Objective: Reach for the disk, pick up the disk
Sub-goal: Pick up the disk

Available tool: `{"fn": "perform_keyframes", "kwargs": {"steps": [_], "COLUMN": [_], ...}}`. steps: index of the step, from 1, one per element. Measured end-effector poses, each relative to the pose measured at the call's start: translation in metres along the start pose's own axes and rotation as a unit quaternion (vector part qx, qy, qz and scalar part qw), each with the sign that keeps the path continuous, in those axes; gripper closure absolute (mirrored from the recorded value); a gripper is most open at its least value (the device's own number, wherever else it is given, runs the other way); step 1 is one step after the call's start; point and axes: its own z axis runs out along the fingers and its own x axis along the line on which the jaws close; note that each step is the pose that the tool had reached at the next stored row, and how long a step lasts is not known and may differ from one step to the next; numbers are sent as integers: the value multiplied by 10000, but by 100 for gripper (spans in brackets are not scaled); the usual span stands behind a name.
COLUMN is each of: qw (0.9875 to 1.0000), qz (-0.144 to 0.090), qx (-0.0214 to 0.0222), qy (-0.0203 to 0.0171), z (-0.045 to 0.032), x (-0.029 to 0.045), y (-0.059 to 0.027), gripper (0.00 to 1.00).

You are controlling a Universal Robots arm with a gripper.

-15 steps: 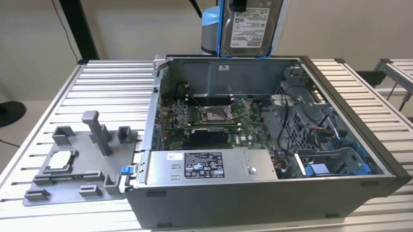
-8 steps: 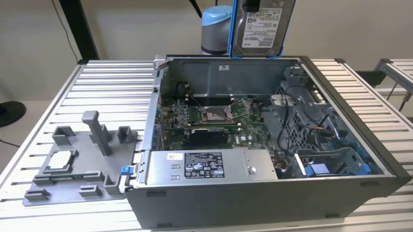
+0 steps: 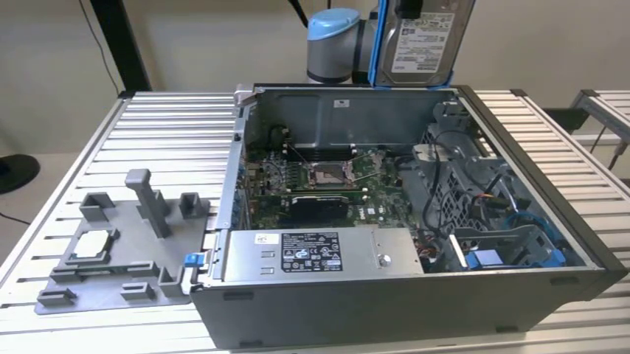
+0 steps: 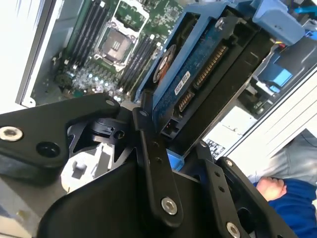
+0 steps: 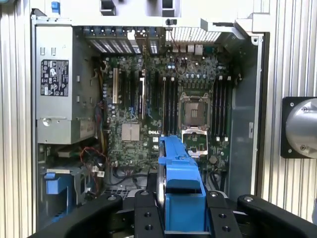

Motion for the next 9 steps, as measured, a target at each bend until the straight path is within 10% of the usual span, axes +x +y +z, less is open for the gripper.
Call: {"fn": "perform_keyframes", "kwargs": {"steps": [9], "qw": [10000], "qz": [0], "qx": [0], "qy": [0], "z": [-7], "x": [-1], "y": [-267], "gripper": [100]}}
